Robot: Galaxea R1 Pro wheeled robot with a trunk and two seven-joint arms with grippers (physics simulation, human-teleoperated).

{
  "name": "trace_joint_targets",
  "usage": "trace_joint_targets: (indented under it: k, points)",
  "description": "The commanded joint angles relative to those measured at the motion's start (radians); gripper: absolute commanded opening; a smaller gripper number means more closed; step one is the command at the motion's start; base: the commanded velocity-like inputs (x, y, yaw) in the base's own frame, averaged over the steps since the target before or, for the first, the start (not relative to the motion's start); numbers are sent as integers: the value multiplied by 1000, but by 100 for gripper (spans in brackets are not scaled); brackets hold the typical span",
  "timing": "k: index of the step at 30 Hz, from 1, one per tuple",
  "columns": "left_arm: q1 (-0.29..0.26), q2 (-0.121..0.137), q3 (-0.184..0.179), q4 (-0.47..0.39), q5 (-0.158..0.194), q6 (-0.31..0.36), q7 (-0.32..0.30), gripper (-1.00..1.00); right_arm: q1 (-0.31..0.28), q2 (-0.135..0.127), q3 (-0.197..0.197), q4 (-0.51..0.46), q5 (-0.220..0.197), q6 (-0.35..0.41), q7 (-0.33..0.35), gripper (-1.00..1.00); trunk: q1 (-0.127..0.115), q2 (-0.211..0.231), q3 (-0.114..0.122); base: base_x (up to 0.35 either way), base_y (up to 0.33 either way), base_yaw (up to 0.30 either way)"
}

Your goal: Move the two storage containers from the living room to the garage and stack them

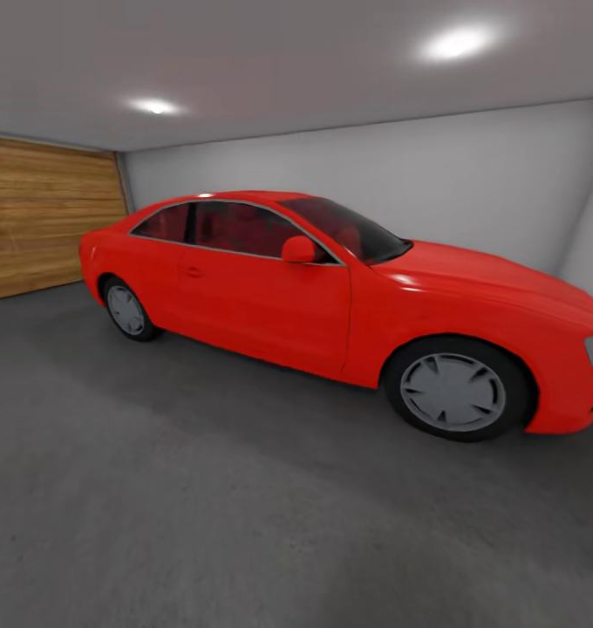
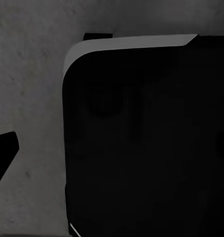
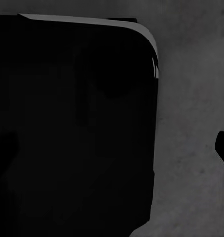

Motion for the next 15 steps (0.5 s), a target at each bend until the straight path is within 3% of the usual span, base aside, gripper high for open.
trace_joint_targets:
  k: [1,15]
  points:
    - [0,1,-1,-3,-1,-2,0,100,0,0,0,1,0,-3,0,100,0,0,-1,0,0,300]
    - [0,13,-5,-13,-4,-3,0,100,0,-2,-2,10,-3,-3,0,100,0,0,-1,0,0,300]
